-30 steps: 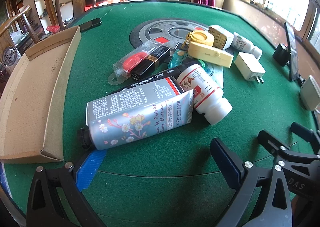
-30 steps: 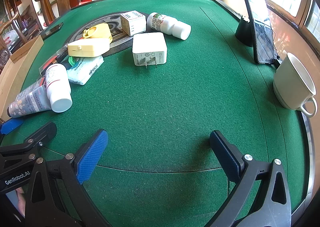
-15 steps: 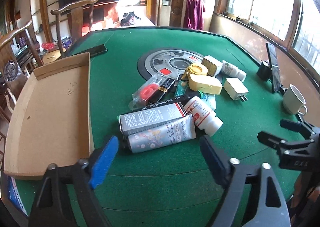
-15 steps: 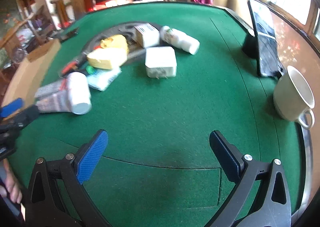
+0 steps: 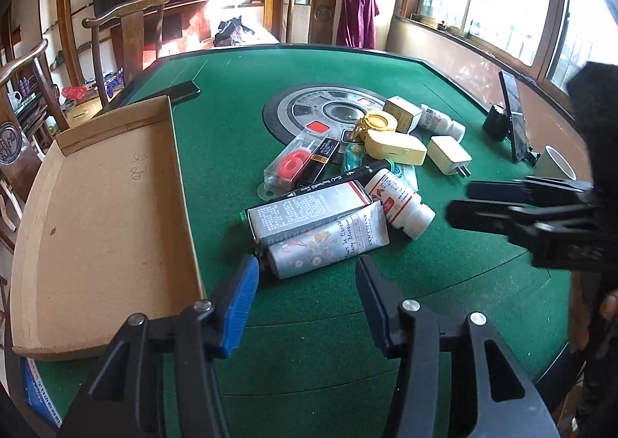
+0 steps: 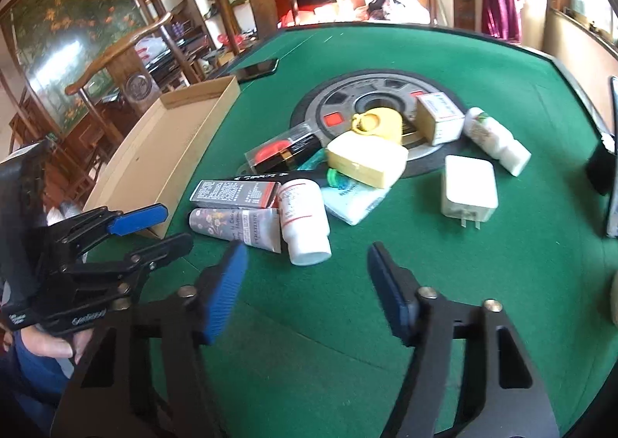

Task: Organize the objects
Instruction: 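Grasp the hand cream tube with the left tool while the right tool grasps the white pill bottle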

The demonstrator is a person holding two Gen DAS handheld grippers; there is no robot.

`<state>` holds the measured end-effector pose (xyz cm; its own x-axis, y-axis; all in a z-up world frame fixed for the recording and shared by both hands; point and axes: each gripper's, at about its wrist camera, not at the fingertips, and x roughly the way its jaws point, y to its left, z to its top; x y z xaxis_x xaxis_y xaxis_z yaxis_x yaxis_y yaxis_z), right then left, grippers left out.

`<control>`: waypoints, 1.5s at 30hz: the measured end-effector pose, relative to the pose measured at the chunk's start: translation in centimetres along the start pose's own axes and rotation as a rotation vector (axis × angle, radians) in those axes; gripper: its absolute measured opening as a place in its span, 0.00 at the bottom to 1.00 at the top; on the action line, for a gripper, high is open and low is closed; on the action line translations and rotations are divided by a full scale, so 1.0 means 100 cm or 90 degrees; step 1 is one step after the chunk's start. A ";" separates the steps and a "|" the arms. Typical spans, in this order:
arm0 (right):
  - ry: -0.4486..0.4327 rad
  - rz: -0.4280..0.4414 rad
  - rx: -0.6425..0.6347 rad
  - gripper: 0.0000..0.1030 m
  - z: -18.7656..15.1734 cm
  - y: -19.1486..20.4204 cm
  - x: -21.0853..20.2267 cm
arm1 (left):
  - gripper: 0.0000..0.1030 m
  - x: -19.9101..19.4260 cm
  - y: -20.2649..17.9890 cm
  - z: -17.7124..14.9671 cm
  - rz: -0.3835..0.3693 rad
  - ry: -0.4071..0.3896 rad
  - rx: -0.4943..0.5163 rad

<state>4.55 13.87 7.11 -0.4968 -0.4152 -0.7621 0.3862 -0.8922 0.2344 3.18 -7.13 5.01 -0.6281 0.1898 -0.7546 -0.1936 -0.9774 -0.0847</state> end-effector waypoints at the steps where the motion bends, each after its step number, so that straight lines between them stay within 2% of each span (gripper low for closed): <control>1: 0.012 0.000 -0.004 0.46 0.004 0.002 0.007 | 0.51 -0.001 0.000 0.000 0.000 0.001 0.003; 7: 0.048 0.009 -0.030 0.46 0.019 0.013 0.041 | 0.51 -0.001 0.001 -0.001 -0.020 0.001 0.039; 13: 0.073 0.000 -0.030 0.46 0.020 0.011 0.064 | 0.51 0.008 -0.003 0.000 -0.057 0.031 0.087; 15: 0.073 0.015 -0.017 0.45 0.021 0.006 0.069 | 0.51 0.009 -0.006 0.001 -0.065 0.037 0.102; 17: 0.067 0.008 -0.029 0.36 0.022 0.005 0.068 | 0.51 0.011 -0.010 0.003 -0.055 0.038 0.117; 22: 0.061 0.017 -0.026 0.36 0.019 0.000 0.065 | 0.51 0.023 -0.014 0.014 -0.037 0.053 0.156; 28: 0.057 0.034 -0.005 0.36 0.016 -0.008 0.060 | 0.51 0.042 -0.028 0.022 -0.032 0.107 0.265; 32: 0.056 0.035 -0.004 0.36 0.015 -0.008 0.061 | 0.52 0.054 -0.031 0.024 -0.012 0.141 0.327; 34: 0.052 0.036 -0.003 0.36 0.016 -0.008 0.060 | 0.52 0.059 -0.029 0.022 -0.002 0.159 0.332; 36: 0.047 0.037 0.001 0.36 0.016 -0.010 0.057 | 0.51 0.056 -0.031 0.018 -0.002 0.152 0.326; 38: 0.041 0.036 0.003 0.36 0.016 -0.012 0.052 | 0.50 0.051 -0.035 0.013 -0.017 0.155 0.309; 39: 0.038 0.037 0.006 0.36 0.016 -0.013 0.051 | 0.48 0.050 -0.037 0.011 -0.027 0.157 0.300; 41: 0.037 0.035 0.008 0.36 0.016 -0.015 0.049 | 0.33 0.044 -0.047 0.004 -0.038 0.163 0.281; 43: 0.038 0.029 0.010 0.36 0.015 -0.016 0.048 | 0.33 0.042 -0.052 0.000 -0.048 0.170 0.266; 45: 0.039 0.023 0.009 0.36 0.015 -0.016 0.048 | 0.34 0.043 -0.052 0.001 -0.037 0.172 0.237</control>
<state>0.33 13.03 3.97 -0.4344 -0.4364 -0.7880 0.3922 -0.8792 0.2707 1.36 -1.23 2.27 -0.3988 0.1648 -0.9021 -0.5117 -0.8563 0.0698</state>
